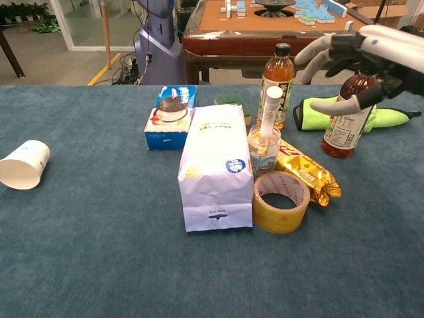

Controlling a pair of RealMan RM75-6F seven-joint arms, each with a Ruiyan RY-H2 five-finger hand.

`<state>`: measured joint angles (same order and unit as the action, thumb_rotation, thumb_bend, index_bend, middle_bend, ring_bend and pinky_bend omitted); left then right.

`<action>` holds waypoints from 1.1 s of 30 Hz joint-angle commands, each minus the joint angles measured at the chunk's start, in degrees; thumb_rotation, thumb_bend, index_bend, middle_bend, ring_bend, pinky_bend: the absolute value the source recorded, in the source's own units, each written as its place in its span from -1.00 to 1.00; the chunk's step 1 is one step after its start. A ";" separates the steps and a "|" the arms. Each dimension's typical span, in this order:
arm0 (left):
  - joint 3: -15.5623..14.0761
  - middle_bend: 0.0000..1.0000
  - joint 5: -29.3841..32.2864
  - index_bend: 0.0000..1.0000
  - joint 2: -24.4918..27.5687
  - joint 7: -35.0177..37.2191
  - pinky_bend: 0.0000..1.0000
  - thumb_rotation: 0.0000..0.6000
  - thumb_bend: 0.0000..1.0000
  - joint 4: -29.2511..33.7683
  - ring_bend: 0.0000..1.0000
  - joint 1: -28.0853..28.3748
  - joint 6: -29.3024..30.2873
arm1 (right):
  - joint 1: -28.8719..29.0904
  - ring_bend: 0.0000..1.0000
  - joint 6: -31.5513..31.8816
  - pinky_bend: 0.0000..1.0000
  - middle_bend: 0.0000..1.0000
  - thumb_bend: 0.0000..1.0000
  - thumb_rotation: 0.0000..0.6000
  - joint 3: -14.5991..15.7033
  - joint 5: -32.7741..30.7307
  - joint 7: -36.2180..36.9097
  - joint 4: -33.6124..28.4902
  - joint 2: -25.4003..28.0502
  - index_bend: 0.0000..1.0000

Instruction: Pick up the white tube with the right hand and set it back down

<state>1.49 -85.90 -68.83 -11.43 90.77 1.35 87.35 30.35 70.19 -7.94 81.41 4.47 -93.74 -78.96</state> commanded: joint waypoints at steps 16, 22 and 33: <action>0.57 -0.80 -0.32 -0.60 -0.20 -1.52 -0.99 1.00 -0.47 1.36 -0.78 1.64 -0.96 | -19.13 -0.54 17.06 -0.60 -0.26 -0.34 1.00 8.51 0.56 -9.10 -6.72 12.85 -0.45; 0.60 -0.81 -0.14 -0.60 0.00 -1.58 -0.99 1.00 -0.47 1.57 -0.78 1.51 -0.56 | -22.14 -0.54 18.39 -0.60 -0.26 -0.34 1.00 8.14 -1.67 -8.79 -6.50 15.01 -0.45; 0.26 -0.81 -1.03 -0.60 0.02 -1.50 -0.99 1.00 -0.47 1.48 -0.78 1.48 0.09 | -22.49 -0.54 15.94 -0.60 -0.26 -0.34 1.00 7.73 0.64 -6.42 -4.59 14.95 -0.45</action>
<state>1.78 -86.89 -68.83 -12.90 92.24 2.82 87.42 7.88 86.19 -0.09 81.84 -2.14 -98.50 -63.84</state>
